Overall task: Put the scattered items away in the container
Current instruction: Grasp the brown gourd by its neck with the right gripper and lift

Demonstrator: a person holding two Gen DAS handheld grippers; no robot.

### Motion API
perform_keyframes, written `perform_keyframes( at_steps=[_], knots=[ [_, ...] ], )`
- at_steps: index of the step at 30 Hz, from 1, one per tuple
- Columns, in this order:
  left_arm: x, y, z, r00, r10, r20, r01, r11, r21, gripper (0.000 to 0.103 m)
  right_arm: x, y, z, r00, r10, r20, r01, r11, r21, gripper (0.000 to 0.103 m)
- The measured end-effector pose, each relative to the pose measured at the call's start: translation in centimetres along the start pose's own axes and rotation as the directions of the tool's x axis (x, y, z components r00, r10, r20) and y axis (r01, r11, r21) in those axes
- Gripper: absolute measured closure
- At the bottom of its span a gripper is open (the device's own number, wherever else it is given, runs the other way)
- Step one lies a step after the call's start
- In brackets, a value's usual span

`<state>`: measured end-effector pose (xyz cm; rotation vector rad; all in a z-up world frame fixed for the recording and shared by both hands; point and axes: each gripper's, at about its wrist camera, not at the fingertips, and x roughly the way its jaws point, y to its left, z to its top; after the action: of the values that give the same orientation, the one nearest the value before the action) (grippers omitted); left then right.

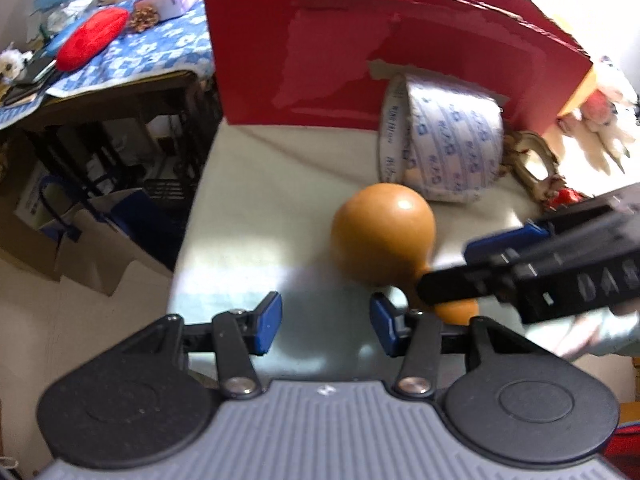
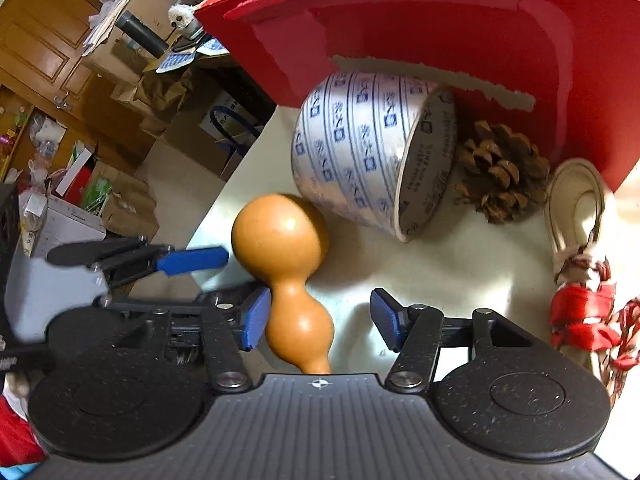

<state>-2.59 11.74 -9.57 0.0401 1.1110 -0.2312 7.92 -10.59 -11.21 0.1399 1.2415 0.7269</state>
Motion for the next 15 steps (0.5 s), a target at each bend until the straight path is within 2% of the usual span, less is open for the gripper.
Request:
perform_keyframes(
  at_steps=[3, 6, 10, 12, 14, 15],
  knots=[
    [-0.5, 0.1, -0.5, 1.000, -0.020, 0.010, 0.020, 1.000, 0.004, 0.051, 0.4, -0.5, 0.3, 1.000, 0.021, -0.015, -0.021, 1.000, 0.021, 0.044],
    [-1.3, 0.1, -0.6, 0.997, -0.077, 0.012, 0.077, 0.997, 0.002, 0.050, 0.8, 0.0, 0.6, 0.999, 0.028, -0.026, -0.028, 1.000, 0.009, 0.044],
    [-2.2, -1.3, -0.7, 0.991, -0.133, 0.029, 0.132, 0.990, 0.053, 0.042, 1.4, 0.8, 1.3, 0.998, 0.037, -0.056, -0.037, 0.999, -0.014, 0.045],
    [-2.2, -1.9, -0.7, 0.989, -0.148, 0.029, 0.146, 0.987, 0.065, 0.041, 1.7, 1.0, 1.6, 0.996, 0.045, -0.074, -0.047, 0.999, -0.025, 0.051],
    [-1.7, -2.1, -0.5, 0.987, -0.157, 0.023, 0.155, 0.986, 0.054, 0.041, 2.2, 1.3, 1.8, 0.994, 0.051, -0.093, -0.054, 0.998, -0.028, 0.063],
    [-1.4, -2.0, -0.3, 0.987, -0.160, 0.018, 0.160, 0.986, 0.041, 0.041, 2.4, 1.3, 1.8, 0.994, 0.052, -0.101, -0.055, 0.998, -0.027, 0.065]
  ],
)
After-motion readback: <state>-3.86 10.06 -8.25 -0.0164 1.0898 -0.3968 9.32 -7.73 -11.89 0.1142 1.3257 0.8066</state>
